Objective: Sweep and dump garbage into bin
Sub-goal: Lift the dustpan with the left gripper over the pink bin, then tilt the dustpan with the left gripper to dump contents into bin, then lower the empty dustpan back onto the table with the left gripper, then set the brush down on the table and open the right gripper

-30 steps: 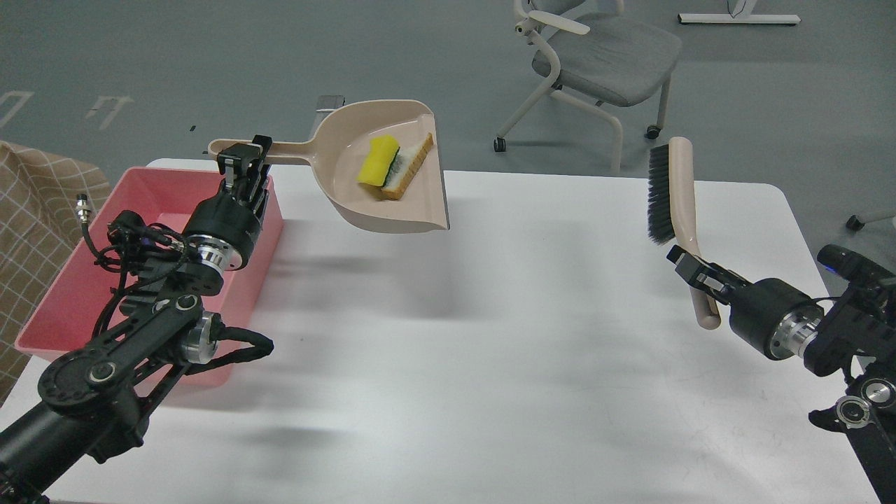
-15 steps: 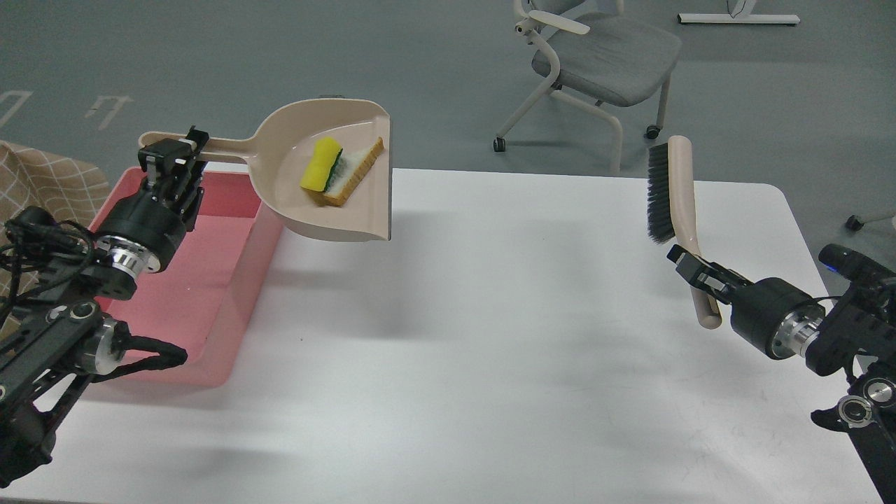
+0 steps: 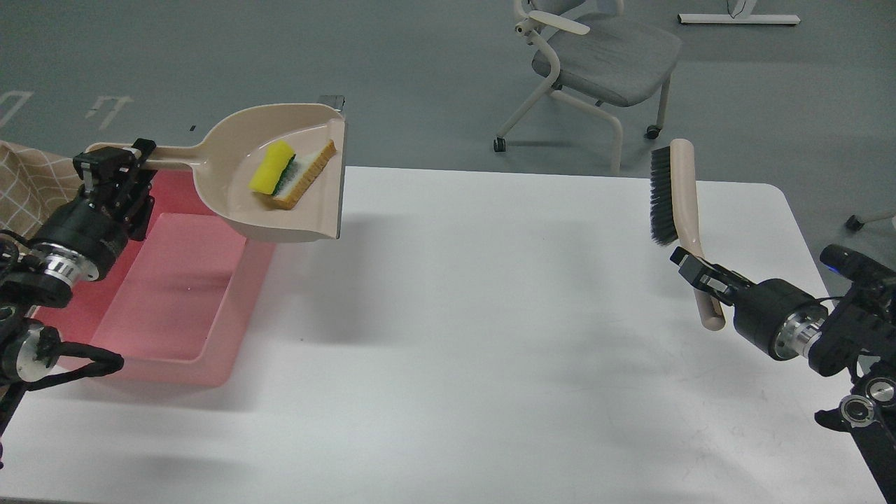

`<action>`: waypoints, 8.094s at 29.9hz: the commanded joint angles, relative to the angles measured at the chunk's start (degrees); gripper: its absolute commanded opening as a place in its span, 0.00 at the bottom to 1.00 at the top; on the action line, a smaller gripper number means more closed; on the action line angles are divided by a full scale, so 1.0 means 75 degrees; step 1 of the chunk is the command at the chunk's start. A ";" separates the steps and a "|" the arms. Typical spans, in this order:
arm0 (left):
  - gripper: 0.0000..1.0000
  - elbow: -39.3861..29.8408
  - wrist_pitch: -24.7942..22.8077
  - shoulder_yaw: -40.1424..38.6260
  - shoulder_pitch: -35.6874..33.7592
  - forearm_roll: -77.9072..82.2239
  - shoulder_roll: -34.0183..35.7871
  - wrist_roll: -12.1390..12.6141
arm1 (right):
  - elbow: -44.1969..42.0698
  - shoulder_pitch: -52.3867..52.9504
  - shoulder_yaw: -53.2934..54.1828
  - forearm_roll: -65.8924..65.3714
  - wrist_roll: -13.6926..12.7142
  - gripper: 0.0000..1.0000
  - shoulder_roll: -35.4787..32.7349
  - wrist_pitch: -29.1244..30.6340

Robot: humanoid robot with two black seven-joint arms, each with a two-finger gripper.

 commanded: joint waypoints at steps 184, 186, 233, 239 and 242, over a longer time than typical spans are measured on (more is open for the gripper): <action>0.10 0.0275 0.3964 0.5037 -0.1801 0.2350 -0.3290 -0.0019 | -0.0296 -0.0834 -0.1131 -0.0012 0.0009 0.10 -0.1079 0.0000; 0.12 0.0275 0.3976 0.5141 -0.1789 0.2350 -0.3267 -0.0042 | -0.0366 -0.0833 -0.1155 -0.0047 0.0009 0.10 -0.1068 0.0000; 0.99 0.0240 0.4444 0.5224 -0.1906 0.2315 -0.3243 -0.0218 | -0.0308 -0.0576 -0.0639 0.0422 0.0021 0.97 -0.1126 0.0000; 0.99 0.0275 0.4726 0.5224 -0.1964 0.2303 -0.3161 -0.0242 | -0.0296 -0.0599 -0.0464 0.0539 0.0021 0.97 -0.1114 0.0000; 0.99 0.0380 0.4749 0.5224 -0.1976 0.2303 -0.3115 -0.0311 | -0.0296 -0.0599 -0.0464 0.0585 0.0021 0.97 -0.1114 0.0000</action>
